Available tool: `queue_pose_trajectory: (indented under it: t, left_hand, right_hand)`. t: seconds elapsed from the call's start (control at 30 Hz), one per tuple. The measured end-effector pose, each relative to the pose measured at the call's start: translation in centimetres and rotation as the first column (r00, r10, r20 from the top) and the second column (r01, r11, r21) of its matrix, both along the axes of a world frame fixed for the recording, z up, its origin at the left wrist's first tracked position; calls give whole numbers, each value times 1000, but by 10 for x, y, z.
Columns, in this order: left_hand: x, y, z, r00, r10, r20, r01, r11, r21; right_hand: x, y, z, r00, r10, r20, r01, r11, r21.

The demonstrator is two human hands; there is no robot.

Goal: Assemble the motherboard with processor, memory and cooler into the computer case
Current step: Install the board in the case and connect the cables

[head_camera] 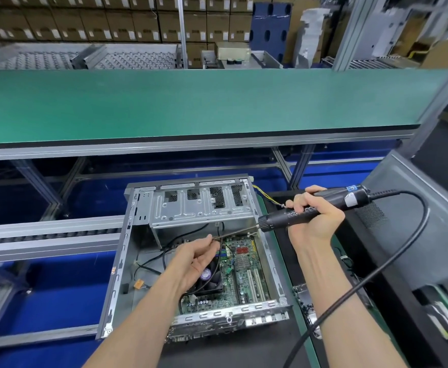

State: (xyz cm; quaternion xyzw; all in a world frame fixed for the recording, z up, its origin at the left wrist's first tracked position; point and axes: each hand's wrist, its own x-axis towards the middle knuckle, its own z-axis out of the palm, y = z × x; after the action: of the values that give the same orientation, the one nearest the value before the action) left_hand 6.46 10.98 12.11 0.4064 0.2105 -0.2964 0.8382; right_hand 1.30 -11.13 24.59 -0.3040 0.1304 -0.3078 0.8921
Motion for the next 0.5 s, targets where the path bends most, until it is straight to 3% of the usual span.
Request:
queue_pose_trajectory:
  t: [0.2, 0.5]
  left_hand:
    - [3, -1, -8, 997, 74, -35, -75, 997, -28]
    - [5, -1, -9, 998, 61, -31, -63, 995, -78]
  right_hand:
    - [0, -1, -4, 1000, 5, 3, -5, 1000, -9]
    - [3, 1, -7, 1000, -17, 2, 17, 1000, 4]
